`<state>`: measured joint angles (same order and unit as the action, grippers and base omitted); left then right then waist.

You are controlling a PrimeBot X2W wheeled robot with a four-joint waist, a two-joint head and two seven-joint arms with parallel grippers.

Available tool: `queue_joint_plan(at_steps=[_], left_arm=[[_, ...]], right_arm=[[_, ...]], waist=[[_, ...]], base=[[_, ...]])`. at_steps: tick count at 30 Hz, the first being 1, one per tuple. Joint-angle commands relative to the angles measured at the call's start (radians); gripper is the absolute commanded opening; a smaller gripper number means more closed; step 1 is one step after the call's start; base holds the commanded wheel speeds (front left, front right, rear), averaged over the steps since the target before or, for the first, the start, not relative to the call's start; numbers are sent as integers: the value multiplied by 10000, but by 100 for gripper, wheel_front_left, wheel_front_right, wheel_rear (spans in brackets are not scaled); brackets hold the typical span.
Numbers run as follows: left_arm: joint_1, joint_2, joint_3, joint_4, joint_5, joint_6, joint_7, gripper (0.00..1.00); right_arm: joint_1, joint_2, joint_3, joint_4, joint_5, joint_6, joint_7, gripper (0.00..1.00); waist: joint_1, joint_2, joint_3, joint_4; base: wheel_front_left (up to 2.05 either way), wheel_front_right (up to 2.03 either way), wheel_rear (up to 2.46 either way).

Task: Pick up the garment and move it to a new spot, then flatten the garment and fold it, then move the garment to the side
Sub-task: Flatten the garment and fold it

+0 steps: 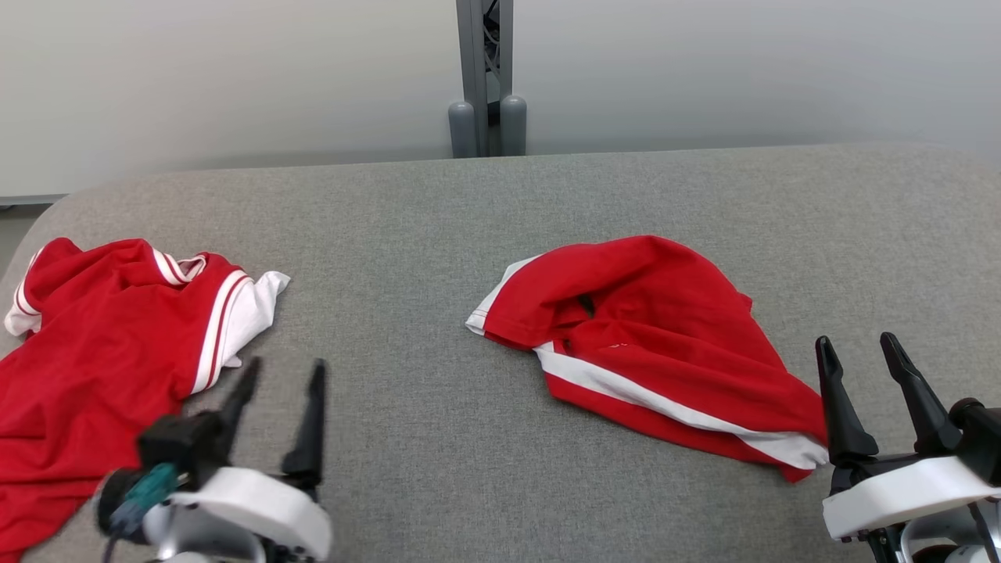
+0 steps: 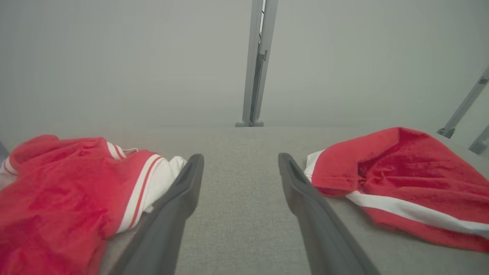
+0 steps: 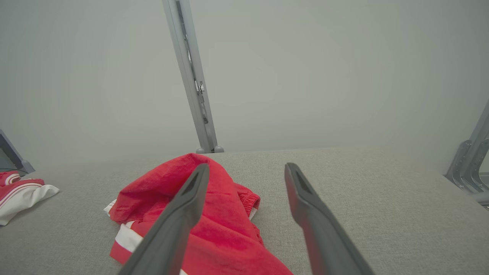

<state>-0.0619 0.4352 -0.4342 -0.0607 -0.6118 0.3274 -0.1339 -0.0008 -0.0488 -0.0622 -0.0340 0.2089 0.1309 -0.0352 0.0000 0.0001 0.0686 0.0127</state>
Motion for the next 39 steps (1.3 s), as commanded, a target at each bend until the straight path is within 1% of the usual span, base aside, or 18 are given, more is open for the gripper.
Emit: queue_joint_plan(at_steps=[1, 4, 6, 7, 12, 14, 15, 17, 22, 24, 29, 30, 31, 32, 33, 39], left_arm=[[-541, -121, -570, 105, -239, -512, 843, 100], [-1112, -379, -1357, 345, -422, -1079, 1892, 100], [-1497, -585, -1734, 604, -500, -1337, 2452, 100], [-1497, -585, -1734, 604, -500, -1337, 2452, 100], [-2390, -1277, -2316, 1377, -937, -1962, 3354, 100], [-2789, -1394, -2456, 1774, -929, -2083, 3693, 100], [-2905, -1544, -2503, 1926, -1119, -2187, 3876, 100], [-3260, -1694, -2550, 2253, -1150, -2289, 4096, 89], [-3837, -1942, -2422, 3090, -1553, -2487, 4447, 77], [-4013, -2008, -2305, 3383, -1652, -2533, 4404, 73], [-4350, -2099, -2053, 4002, -1861, -2674, 4247, 67], [-4406, -2128, -2005, 4125, -1930, -2710, 4216, 47], [-4478, -2101, -1984, 4248, -1887, -2701, 4176, 30], [-4501, -2130, -1927, 4349, -1920, -2692, 4091, 3], [-4505, -2162, -1934, 4450, -1971, -2729, 4094, 0], [-4309, -2108, -1913, 4456, -1870, -2707, 3738, 0]], right_arm=[[-98, -35, 28, -20, -80, -3, 22, 100], [-148, -36, 197, -19, -77, -3, 21, 100], [-233, -36, 283, -17, -83, -3, -5, 100], [-233, -36, 283, -17, -83, -3, -5, 100], [-412, -37, 391, -50, -91, -3, -165, 100], [-518, -39, 439, -34, -51, -3, -244, 100], [-574, -39, 490, -18, -26, -3, -275, 100], [-647, -39, 526, 18, 19, -3, -382, 100], [-822, -37, 570, 221, 126, -3, -653, 100], [-889, -37, 610, 318, 164, -3, -753, 100], [-1040, -37, 657, 533, 247, -3, -964, 100], [-1067, -36, 659, 562, 252, -3, -1002, 100], [-1088, -37, 658, 586, 255, -3, -1027, 100], [-1108, -37, 658, 616, 259, -3, -1025, 100], [-1124, -36, 648, 635, 264, -3, -1041, 100], [-1136, -32, 442, 646, 213, -3, -1082, 100]], waist=[[0, -1, 93, -37], [0, -1, 227, -208], [0, -1, 351, -382], [0, -1, 351, -382], [0, -1, 805, -897], [0, -1, 1034, -1138], [0, -1, 1178, -1272], [0, -1, 1405, -1497], [0, -1, 1846, -1948], [0, -1, 1973, -2096], [0, -1, 2138, -2307], [0, -1, 2154, -2325], [0, -1, 2167, -2344], [0, -1, 2175, -2358], [0, -1, 2176, -2362], [0, -1, 2164, -2116]], base=[[0, 0, 0], [0, 0, 0], [0, 0, 0], [0, 0, 0], [0, 0, 0], [0, 0, 0], [0, 0, 0], [0, 0, 0], [0, 0, 0], [0, 0, 0], [0, 0, 0], [0, 0, 0], [0, 0, 0], [0, 0, 0], [0, 0, 0], [0, 0, 0]])
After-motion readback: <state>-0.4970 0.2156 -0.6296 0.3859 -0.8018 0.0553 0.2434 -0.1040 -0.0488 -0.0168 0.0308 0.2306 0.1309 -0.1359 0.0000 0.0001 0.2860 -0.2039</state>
